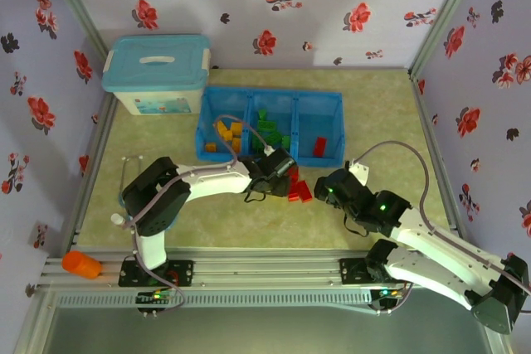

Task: Sort the legos into containers by color
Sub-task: Pick up the lego from the center of the table.

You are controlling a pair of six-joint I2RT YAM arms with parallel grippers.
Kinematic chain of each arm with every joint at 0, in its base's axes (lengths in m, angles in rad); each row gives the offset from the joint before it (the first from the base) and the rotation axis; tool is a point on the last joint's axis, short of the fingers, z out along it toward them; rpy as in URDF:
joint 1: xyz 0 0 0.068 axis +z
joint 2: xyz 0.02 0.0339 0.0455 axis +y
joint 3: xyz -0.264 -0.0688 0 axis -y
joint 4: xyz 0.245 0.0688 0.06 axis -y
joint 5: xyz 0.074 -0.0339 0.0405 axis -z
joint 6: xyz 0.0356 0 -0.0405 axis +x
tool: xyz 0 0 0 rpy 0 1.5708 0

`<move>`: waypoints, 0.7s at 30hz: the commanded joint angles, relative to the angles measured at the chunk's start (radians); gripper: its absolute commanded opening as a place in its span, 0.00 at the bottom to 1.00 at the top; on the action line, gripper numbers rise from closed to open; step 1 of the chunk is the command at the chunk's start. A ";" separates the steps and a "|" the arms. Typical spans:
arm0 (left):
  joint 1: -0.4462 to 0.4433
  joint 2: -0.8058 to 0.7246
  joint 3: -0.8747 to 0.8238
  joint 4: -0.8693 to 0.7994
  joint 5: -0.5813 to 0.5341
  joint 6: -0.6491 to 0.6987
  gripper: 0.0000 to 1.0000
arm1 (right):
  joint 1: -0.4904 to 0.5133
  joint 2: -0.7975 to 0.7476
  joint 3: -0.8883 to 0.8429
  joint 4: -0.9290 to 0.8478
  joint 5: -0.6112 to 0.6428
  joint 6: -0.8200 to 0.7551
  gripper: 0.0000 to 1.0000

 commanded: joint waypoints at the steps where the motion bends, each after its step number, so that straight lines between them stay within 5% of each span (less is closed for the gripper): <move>1: 0.002 -0.007 -0.038 -0.006 -0.022 -0.016 0.46 | 0.010 -0.003 0.011 0.008 0.008 0.022 0.84; 14: -0.008 -0.261 -0.274 0.062 -0.091 -0.111 0.36 | 0.016 0.094 0.085 0.003 0.017 -0.010 0.84; 21: 0.002 -0.521 -0.383 0.005 -0.151 -0.115 0.35 | 0.039 0.146 0.127 0.013 0.011 -0.003 0.83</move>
